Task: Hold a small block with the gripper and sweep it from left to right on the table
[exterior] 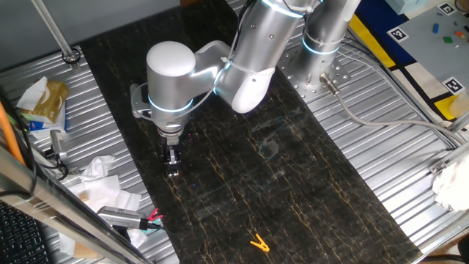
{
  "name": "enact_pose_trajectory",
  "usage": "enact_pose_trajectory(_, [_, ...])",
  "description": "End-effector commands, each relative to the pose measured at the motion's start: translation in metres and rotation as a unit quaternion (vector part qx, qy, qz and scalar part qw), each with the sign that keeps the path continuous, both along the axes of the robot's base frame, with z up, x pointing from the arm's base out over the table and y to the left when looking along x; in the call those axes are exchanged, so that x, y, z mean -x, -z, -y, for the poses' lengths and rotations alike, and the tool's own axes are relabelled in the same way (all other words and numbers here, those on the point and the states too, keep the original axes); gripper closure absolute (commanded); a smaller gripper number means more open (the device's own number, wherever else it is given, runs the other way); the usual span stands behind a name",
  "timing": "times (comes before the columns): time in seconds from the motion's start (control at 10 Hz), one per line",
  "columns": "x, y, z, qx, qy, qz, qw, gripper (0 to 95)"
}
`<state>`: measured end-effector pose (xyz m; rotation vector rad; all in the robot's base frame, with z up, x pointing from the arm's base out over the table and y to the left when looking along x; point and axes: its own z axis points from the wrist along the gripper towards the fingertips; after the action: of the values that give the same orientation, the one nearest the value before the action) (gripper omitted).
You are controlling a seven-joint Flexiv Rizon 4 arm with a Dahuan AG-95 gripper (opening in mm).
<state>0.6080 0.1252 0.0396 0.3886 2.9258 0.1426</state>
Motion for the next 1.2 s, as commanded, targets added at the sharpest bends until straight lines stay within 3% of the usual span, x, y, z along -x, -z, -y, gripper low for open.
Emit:
enact_pose_trajectory(0.1, [-0.0021, 0.0021, -0.0002, 0.001, 0.0, 0.001, 1.0, 57.0])
enact_pose_trajectory(1.2, [-0.0043, 0.0101, -0.001, 0.001, -0.001, -0.001, 1.0, 57.0])
